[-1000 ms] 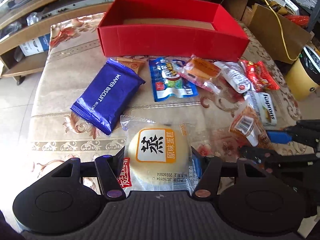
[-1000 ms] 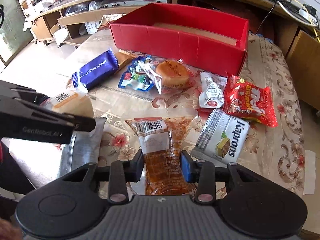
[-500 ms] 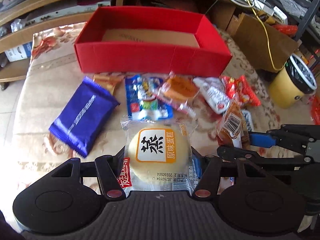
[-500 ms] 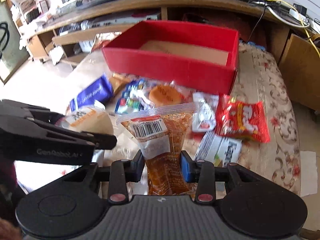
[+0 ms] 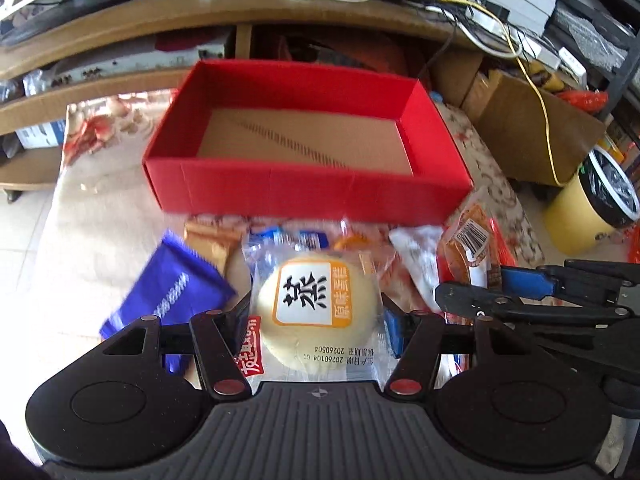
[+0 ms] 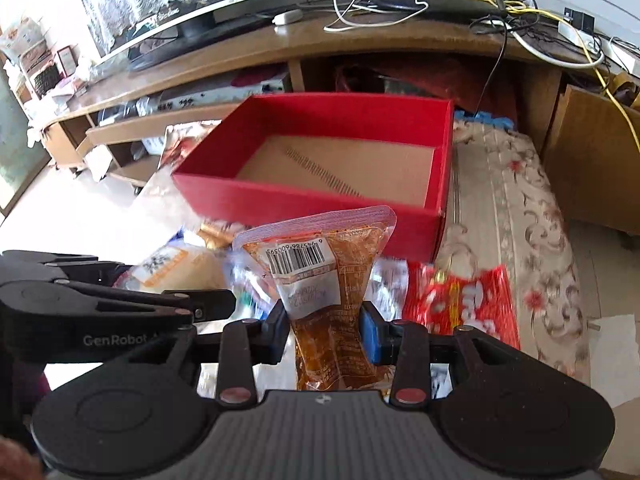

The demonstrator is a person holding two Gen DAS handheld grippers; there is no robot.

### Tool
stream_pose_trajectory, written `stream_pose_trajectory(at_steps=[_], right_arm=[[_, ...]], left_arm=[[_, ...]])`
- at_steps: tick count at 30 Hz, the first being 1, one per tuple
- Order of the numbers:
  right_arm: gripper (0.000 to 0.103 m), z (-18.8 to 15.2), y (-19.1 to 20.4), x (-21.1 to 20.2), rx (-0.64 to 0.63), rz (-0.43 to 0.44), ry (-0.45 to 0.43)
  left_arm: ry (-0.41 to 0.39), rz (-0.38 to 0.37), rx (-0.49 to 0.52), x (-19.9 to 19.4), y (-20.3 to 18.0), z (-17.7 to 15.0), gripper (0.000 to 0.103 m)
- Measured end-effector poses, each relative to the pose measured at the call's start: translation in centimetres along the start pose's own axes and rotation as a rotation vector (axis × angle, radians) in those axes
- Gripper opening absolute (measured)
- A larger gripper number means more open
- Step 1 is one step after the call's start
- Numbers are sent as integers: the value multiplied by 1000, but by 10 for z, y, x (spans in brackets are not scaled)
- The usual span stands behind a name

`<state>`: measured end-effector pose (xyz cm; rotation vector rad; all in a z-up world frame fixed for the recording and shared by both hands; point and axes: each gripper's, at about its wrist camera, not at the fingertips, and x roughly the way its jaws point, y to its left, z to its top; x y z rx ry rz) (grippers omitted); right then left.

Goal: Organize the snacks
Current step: 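Lift both held packets and carry them over the red box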

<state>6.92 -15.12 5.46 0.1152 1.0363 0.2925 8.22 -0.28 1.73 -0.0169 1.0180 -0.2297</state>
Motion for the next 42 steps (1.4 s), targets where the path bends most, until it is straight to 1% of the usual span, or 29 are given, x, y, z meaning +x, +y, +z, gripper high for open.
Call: stream_pose_trajectory(at_steps=[1, 2, 3, 5, 8, 11, 13, 15, 16, 17, 18, 20, 22, 23, 24, 25, 26, 27, 31, 35, 42], right_arm=[[35, 4, -1, 1, 5, 0, -5], [34, 8, -2, 2, 9, 2, -8], [34, 13, -2, 3, 12, 3, -12], [34, 23, -4, 5, 16, 0, -22], [34, 35, -7, 10, 24, -7, -29], [34, 39, -9, 16, 29, -7, -21], [34, 37, -10, 19, 23, -6, -6], [34, 34, -12, 21, 20, -9, 6], [34, 32, -14, 21, 22, -10, 11], [34, 31, -16, 21, 25, -10, 15], [34, 29, -18, 21, 29, -9, 20], [34, 26, -19, 21, 31, -6, 28], [34, 24, -18, 22, 25, -7, 38], [34, 23, -16, 22, 19, -7, 41], [34, 22, -14, 23, 10, -6, 44], [34, 21, -11, 22, 1, -5, 46], [34, 19, -10, 23, -8, -7, 49], [34, 18, -8, 23, -15, -9, 53], [34, 12, -8, 27, -27, -26, 72], [34, 12, -9, 26, -23, -33, 68], [34, 20, -4, 23, -29, -34, 39]], left_arm=[[-4, -2, -8, 1, 1, 4, 66], [-9, -6, -12, 2, 1, 9, 63], [-16, -9, -13, 3, 0, 13, 58], [-28, -18, -13, 3, -1, 21, 52], [-40, -12, -18, 8, 0, 33, 53], [-22, -28, -27, 10, 4, 29, 57], [8, -18, -12, 12, 6, 19, 60], [59, -4, 0, 17, 8, 7, 68], [87, -5, 6, 20, 8, 0, 70], [116, 0, 14, 24, 7, -7, 73], [137, 9, 22, 27, 6, -13, 78], [170, 30, 36, 35, 3, -22, 84], [208, 45, 45, 47, 1, -27, 80], [228, 47, 41, 52, 1, -27, 73], [227, 54, 43, 54, 0, -28, 73], [223, 66, 46, 53, -1, -27, 69], [220, 67, 44, 52, -1, -27, 65], [216, 61, 29, 50, 1, -27, 65], [174, 75, 15, 37, 4, -24, 64], [119, 72, -15, 21, 10, -16, 64], [28, 80, -19, 11, 2, 11, 64]])
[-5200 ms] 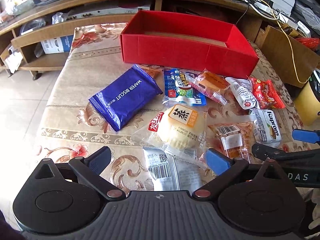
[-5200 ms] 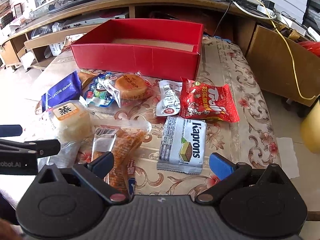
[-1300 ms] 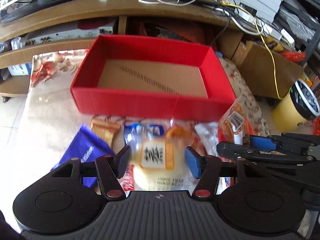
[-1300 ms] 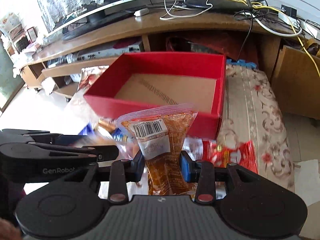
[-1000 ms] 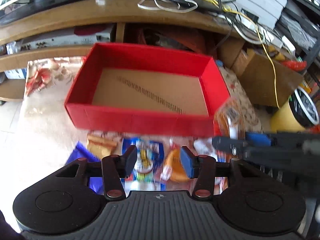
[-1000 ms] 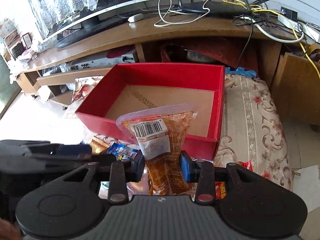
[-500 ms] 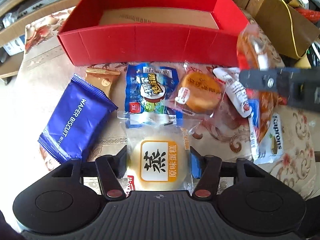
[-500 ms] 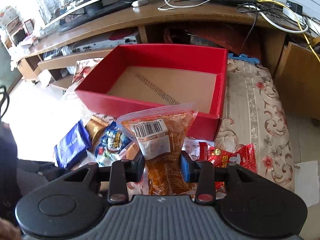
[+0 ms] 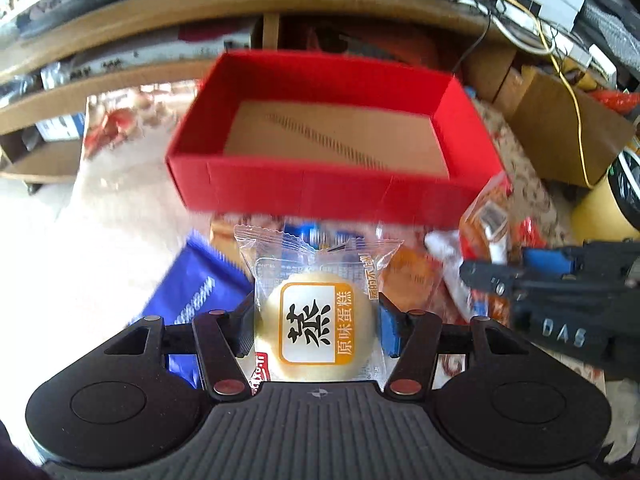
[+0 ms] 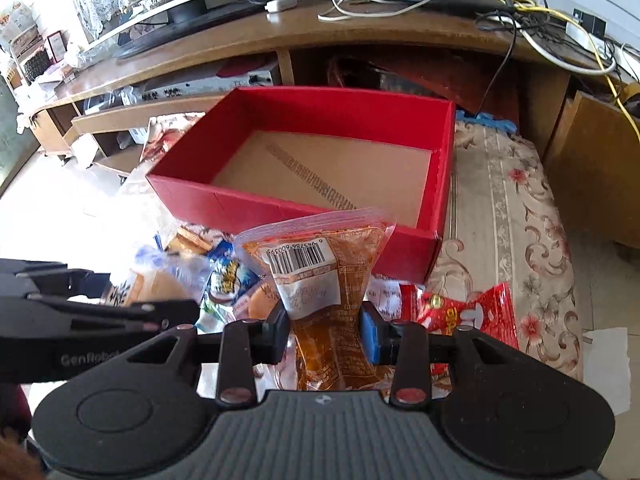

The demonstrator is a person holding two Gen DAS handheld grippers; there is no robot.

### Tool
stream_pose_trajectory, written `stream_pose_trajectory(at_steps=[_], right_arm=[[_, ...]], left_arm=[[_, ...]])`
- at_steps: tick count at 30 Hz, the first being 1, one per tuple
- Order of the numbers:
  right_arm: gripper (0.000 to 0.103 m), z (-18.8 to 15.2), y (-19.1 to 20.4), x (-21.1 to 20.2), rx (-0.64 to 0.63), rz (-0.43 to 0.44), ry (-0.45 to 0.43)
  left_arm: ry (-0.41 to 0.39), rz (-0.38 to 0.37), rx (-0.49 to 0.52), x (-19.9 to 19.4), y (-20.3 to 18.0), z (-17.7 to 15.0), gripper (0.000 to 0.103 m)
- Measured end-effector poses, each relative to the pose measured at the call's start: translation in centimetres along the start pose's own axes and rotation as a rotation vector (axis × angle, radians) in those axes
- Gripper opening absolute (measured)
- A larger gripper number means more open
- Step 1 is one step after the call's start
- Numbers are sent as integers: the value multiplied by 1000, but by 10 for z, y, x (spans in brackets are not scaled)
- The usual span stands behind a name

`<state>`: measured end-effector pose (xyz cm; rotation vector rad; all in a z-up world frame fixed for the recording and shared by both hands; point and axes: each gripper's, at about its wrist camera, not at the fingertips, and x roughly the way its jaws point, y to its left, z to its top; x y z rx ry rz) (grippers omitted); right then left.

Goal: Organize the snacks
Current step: 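Lift both held packets and carry them over the red box, then lower both packets into the red box and open both tools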

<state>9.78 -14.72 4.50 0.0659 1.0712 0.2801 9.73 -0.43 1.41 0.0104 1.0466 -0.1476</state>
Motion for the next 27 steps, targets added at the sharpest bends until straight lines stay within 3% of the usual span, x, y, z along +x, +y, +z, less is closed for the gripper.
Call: stream_pose_trajectory(at_steps=[27], right_arm=[[33, 76, -17, 31, 44, -24, -83]], left_arm=[[-97, 61, -1, 32, -8, 78, 63]])
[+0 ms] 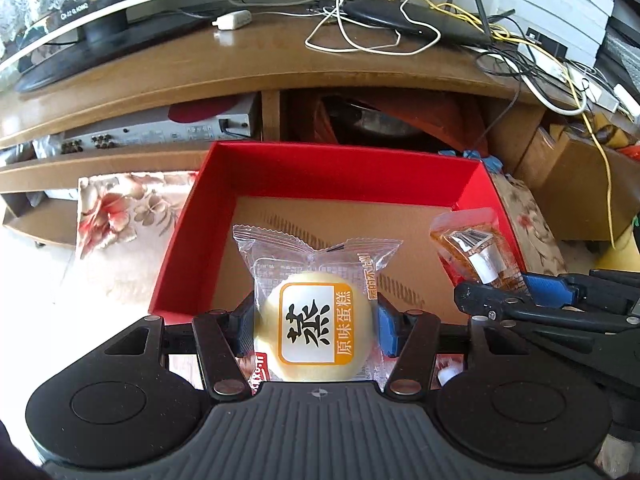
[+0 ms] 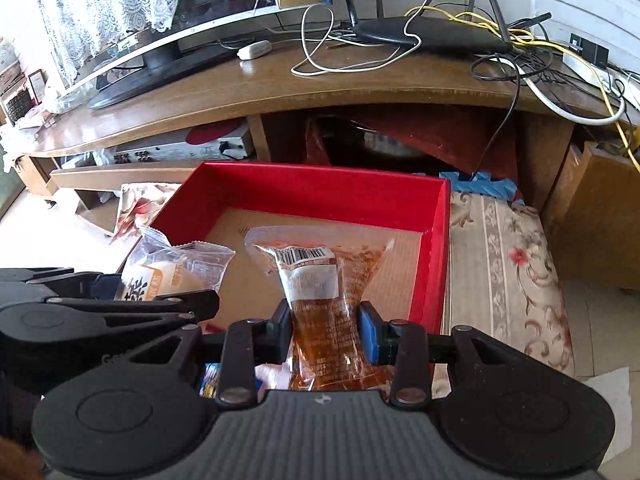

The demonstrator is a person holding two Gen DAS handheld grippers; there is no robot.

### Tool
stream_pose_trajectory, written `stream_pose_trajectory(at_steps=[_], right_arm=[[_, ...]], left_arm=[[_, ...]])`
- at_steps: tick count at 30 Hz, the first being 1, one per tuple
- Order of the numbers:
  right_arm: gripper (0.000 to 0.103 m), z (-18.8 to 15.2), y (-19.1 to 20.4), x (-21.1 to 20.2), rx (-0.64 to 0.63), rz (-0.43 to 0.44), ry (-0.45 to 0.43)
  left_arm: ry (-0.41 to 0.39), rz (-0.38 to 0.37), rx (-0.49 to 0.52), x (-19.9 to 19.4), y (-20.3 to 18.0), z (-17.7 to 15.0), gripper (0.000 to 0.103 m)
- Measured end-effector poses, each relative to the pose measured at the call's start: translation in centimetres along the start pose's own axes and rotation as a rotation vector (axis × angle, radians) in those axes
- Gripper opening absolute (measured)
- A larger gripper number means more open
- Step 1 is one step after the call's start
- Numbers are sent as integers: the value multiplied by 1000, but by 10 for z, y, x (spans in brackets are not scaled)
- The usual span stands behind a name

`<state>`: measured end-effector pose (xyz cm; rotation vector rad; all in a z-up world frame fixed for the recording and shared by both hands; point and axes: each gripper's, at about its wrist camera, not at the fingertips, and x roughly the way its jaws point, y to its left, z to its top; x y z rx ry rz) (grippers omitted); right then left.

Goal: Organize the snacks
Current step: 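Lower both packets into the red box and open both tools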

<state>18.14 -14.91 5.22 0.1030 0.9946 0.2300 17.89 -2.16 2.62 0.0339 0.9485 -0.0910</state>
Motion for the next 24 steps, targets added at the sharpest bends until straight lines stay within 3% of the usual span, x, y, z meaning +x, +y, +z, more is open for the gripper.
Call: stream_pose_trajectory(at_steps=[24], right_arm=[[33, 17, -11, 64, 11, 2, 40]], left_arm=[[38, 72, -14, 54, 4, 18, 63]])
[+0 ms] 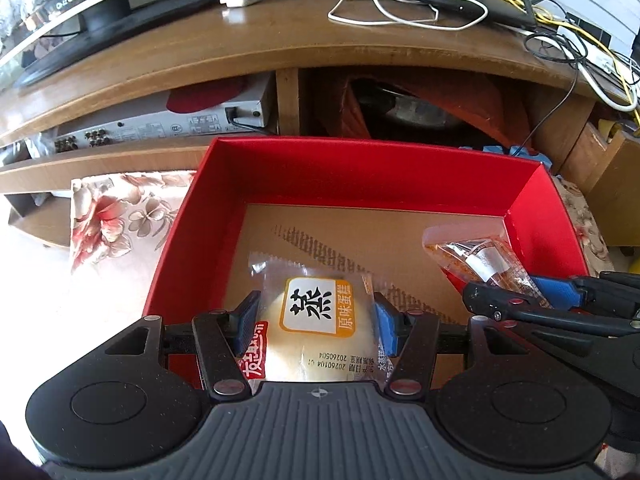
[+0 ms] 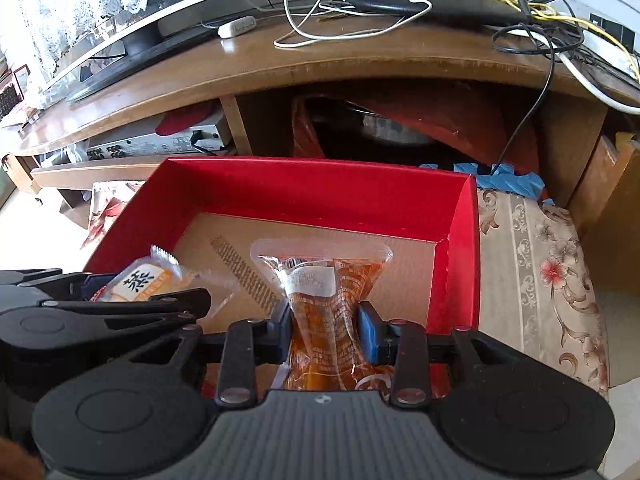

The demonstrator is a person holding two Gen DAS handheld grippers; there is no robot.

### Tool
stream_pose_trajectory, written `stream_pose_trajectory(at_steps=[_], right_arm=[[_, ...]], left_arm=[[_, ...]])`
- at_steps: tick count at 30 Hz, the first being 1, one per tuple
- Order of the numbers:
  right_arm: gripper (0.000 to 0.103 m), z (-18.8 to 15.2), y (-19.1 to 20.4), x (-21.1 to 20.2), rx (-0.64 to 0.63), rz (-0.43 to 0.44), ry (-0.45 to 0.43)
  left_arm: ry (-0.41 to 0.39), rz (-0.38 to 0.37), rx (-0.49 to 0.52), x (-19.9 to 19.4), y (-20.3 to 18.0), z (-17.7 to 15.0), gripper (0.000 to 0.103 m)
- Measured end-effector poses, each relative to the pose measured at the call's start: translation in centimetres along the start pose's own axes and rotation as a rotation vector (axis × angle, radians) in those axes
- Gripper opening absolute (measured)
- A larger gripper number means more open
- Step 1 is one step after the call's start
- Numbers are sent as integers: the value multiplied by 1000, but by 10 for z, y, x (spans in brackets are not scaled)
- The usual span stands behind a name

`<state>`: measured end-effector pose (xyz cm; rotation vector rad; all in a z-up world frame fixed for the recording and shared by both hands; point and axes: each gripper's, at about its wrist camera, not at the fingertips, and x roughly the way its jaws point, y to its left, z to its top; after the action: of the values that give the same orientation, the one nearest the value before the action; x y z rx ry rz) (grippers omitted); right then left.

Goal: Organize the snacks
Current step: 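Lower both packets into the red box and open both tools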

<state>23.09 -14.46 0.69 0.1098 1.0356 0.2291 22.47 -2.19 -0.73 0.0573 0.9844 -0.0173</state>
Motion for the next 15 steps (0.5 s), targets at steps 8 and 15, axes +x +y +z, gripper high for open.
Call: stream_pose_trajectory(at_steps=[8, 15], right_arm=[[34, 1, -4, 12, 8, -2, 15], [36, 3, -2, 14, 2, -17, 3]], left_arm=[[11, 4, -13, 9, 0, 1, 64], [14, 8, -32, 10, 5, 2, 71]])
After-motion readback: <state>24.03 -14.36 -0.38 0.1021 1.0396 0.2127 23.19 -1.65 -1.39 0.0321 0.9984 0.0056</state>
